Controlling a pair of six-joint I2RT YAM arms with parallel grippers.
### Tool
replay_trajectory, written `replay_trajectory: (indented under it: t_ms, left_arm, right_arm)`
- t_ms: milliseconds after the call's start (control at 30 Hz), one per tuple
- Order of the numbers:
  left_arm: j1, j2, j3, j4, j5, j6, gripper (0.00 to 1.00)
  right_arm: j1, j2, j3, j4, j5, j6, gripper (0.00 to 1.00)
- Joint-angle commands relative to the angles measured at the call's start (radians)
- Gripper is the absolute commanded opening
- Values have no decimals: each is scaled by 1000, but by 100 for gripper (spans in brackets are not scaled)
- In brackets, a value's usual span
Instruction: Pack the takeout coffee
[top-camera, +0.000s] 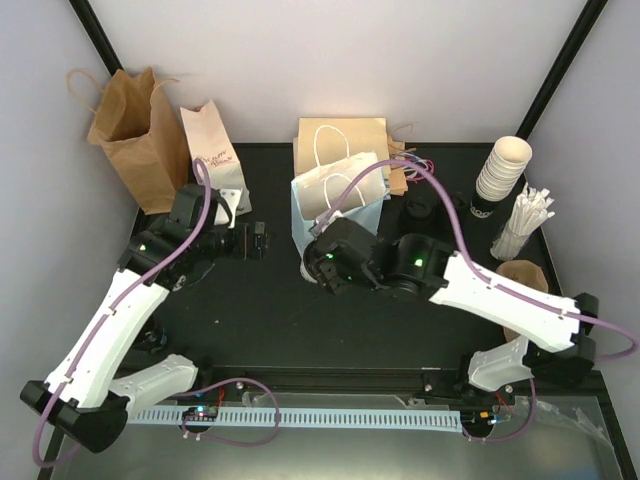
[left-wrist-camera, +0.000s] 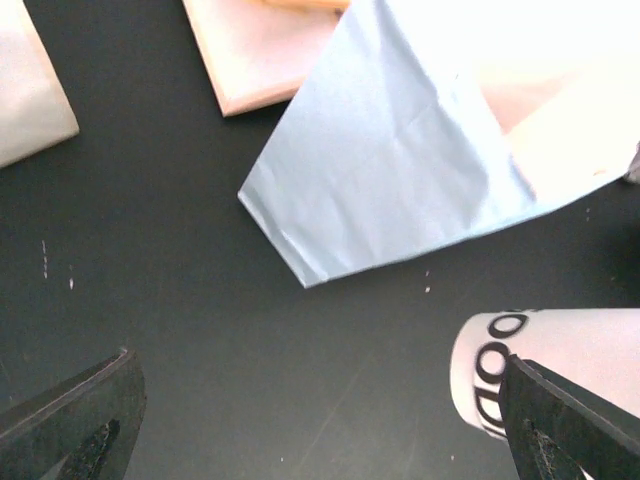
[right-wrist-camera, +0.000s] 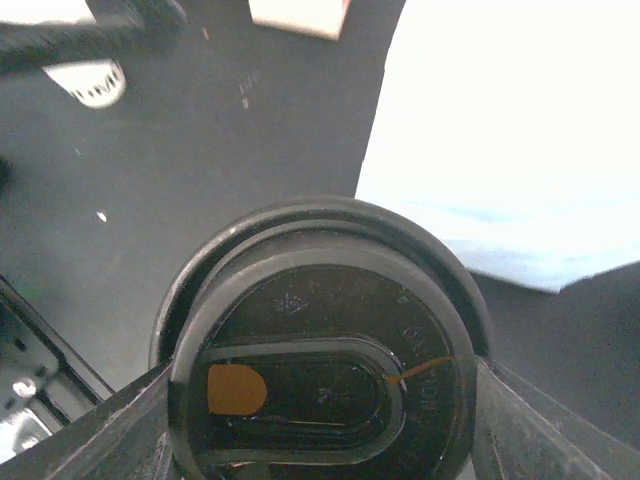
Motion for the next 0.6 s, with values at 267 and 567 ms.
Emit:
replay_trajectory:
  t_ms: [267,567]
  left_arm:
    - [8,207,249,102,1,175,99]
    - [9,490,451,138,66,259,98]
  right_arm:
    - [-74,-106,208,-22,197,-123,63]
    - [-97,-192,261,-21,359,-164,58]
